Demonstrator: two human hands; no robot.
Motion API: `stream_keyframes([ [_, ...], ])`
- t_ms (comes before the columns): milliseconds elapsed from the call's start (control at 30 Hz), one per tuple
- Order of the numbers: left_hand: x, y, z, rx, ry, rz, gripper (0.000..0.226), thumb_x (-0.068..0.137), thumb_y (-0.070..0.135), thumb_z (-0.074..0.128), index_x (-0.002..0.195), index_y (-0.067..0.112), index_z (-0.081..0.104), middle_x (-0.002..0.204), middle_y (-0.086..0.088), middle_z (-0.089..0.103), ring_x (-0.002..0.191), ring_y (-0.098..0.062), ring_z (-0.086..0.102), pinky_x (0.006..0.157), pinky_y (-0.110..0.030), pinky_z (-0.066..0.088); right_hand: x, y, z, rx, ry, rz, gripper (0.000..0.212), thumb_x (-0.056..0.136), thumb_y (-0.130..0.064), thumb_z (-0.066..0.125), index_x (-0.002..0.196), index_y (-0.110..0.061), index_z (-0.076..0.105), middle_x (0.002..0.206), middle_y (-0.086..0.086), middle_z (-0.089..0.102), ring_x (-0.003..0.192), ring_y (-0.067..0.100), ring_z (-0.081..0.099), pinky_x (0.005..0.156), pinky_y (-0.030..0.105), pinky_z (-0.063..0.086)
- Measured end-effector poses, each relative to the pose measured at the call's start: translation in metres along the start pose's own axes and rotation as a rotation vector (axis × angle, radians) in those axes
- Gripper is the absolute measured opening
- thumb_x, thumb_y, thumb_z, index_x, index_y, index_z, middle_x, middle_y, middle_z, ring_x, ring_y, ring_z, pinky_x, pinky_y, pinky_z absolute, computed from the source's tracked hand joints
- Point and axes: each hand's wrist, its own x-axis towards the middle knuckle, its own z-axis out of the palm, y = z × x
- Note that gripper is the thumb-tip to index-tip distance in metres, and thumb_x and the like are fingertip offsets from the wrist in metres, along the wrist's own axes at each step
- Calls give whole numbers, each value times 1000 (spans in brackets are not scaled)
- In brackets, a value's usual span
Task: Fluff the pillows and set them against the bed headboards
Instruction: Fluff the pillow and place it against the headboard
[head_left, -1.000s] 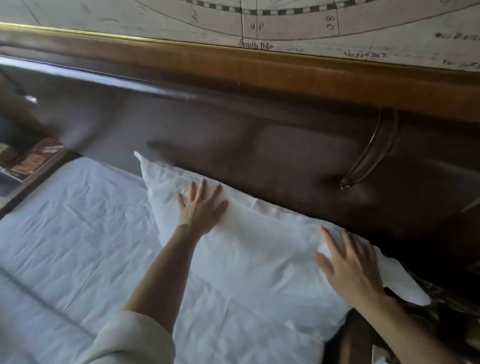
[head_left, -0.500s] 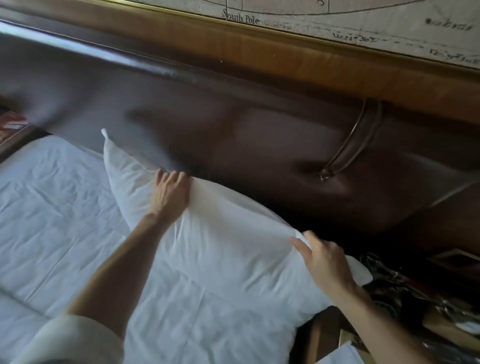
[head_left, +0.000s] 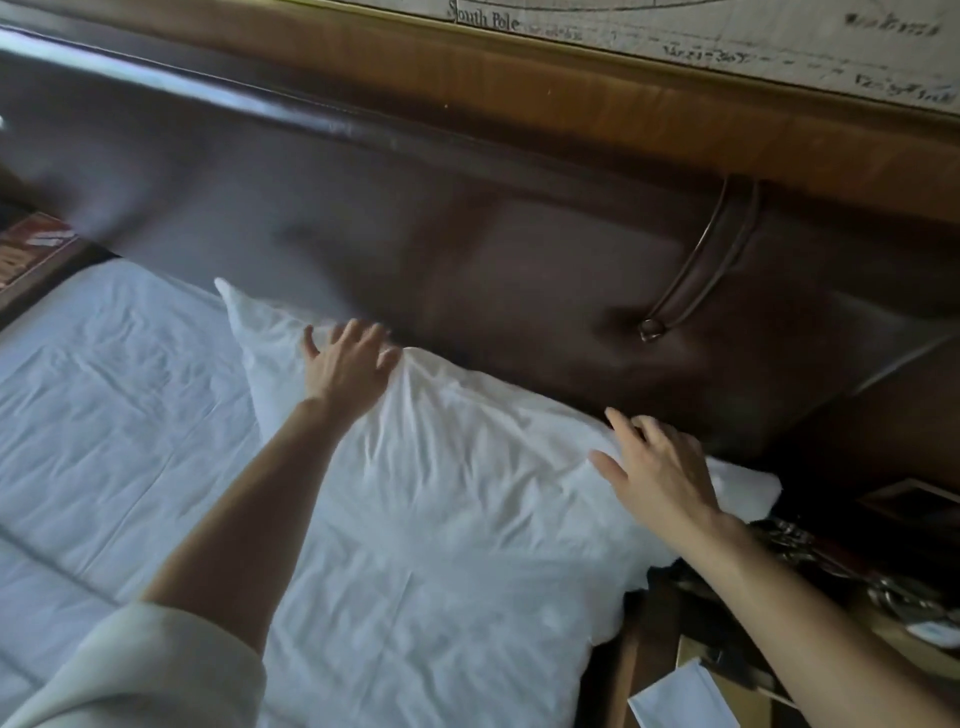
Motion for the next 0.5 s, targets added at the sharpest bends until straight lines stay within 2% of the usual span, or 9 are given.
stream_keyframes([
  [67,-12,13,12,-61,-94,13,48,101,56,43,141,32,52,153,2,45,145,-23,36,118,-63,7,-11,11,18,23,41,64,58,98,-52,46,135,-9,58,108,17,68,95,37,67,78,48,55],
  [133,-26,25,25,-65,-196,59,57,99,66,32,148,38,42,163,5,30,152,-22,21,119,-63,2,-22,19,34,7,83,96,55,97,-49,54,134,-9,59,110,19,67,96,38,65,77,47,55],
  [200,-40,35,37,-35,-272,84,62,97,70,23,150,39,33,166,1,20,153,-26,13,118,-67,6,-25,21,37,21,78,141,39,97,-38,64,123,-8,64,97,18,64,86,39,62,70,45,51],
  [267,-47,42,45,-54,-289,39,60,99,66,23,152,37,26,168,-1,12,154,-29,5,117,-68,4,-20,21,29,116,56,179,16,98,-22,62,99,-6,66,86,15,62,81,39,60,69,40,43],
  [367,-47,54,44,-69,-279,-29,61,100,65,24,154,36,22,169,0,7,155,-29,1,116,-69,2,-6,26,4,221,171,133,21,95,-6,59,74,-4,59,72,17,61,69,39,59,62,34,35],
  [433,-42,58,39,-66,-257,-51,62,99,67,23,154,37,22,169,-1,8,155,-29,4,116,-70,6,2,29,-13,227,214,85,24,92,-3,65,70,-3,57,69,19,59,65,39,57,62,33,31],
  [500,-37,61,34,-65,-258,-66,62,98,69,22,154,40,20,169,-1,7,155,-30,4,116,-71,6,7,35,-21,220,193,71,22,93,-6,66,73,-3,58,73,19,60,70,38,57,64,33,31],
])
